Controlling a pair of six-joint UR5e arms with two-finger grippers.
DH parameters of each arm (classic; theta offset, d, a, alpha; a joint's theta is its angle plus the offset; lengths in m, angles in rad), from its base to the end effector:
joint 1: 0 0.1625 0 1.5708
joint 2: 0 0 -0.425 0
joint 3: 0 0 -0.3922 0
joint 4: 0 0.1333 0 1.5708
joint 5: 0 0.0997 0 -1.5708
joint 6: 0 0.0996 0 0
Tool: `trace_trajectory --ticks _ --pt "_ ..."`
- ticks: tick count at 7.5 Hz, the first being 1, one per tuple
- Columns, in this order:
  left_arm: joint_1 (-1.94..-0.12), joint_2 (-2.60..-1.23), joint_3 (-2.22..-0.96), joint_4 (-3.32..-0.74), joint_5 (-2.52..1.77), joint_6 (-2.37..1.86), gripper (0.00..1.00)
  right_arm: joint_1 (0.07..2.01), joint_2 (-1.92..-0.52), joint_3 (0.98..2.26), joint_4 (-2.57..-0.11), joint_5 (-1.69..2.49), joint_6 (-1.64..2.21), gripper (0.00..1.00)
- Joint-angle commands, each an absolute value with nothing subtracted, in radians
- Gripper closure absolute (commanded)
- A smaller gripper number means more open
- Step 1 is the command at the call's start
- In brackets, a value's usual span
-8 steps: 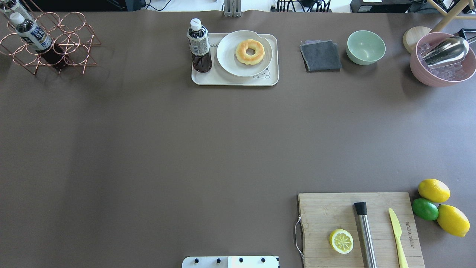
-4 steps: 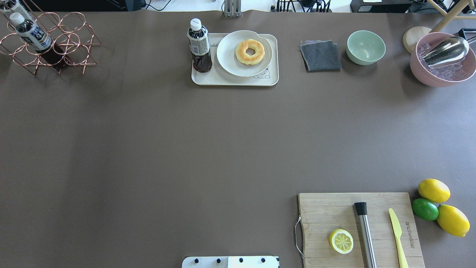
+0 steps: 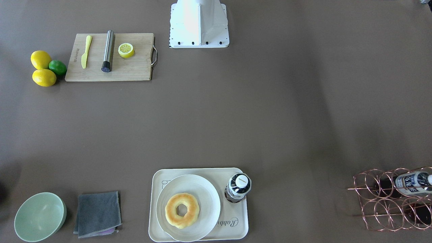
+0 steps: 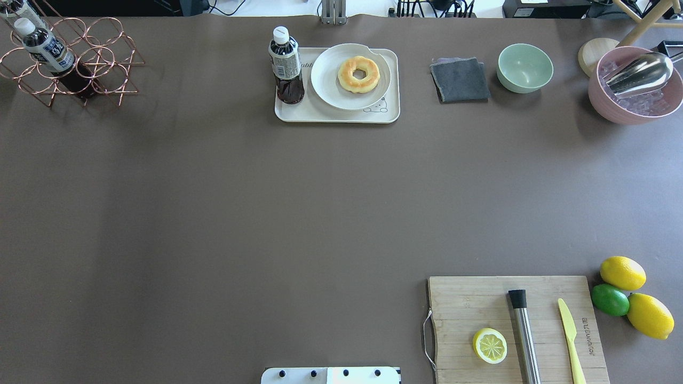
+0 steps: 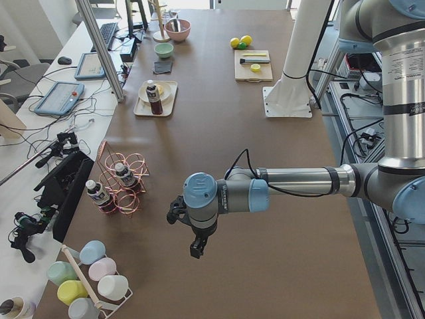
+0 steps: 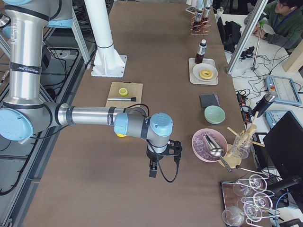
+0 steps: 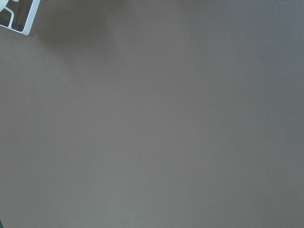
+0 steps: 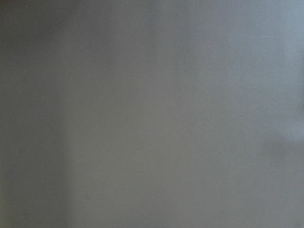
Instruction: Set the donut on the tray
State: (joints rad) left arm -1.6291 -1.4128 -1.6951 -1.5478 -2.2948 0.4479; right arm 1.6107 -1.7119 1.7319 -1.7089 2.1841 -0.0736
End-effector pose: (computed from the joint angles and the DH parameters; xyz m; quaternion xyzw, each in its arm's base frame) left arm -0.0917 -0.4158 0.6756 0.0630 0.3494 0.1711 0.9191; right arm 0.0927 -0.4184 0.6681 -0.0391 -0.3040 0.0018 0.9519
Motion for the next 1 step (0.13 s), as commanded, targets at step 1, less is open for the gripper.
trace_trajectory --ticks 1 --pt "-1.629 -1.411 -1.694 -1.549 -2.295 0.449 0.0 1.612 -1.712 1.732 -1.709 2.184 -0.074 0.0"
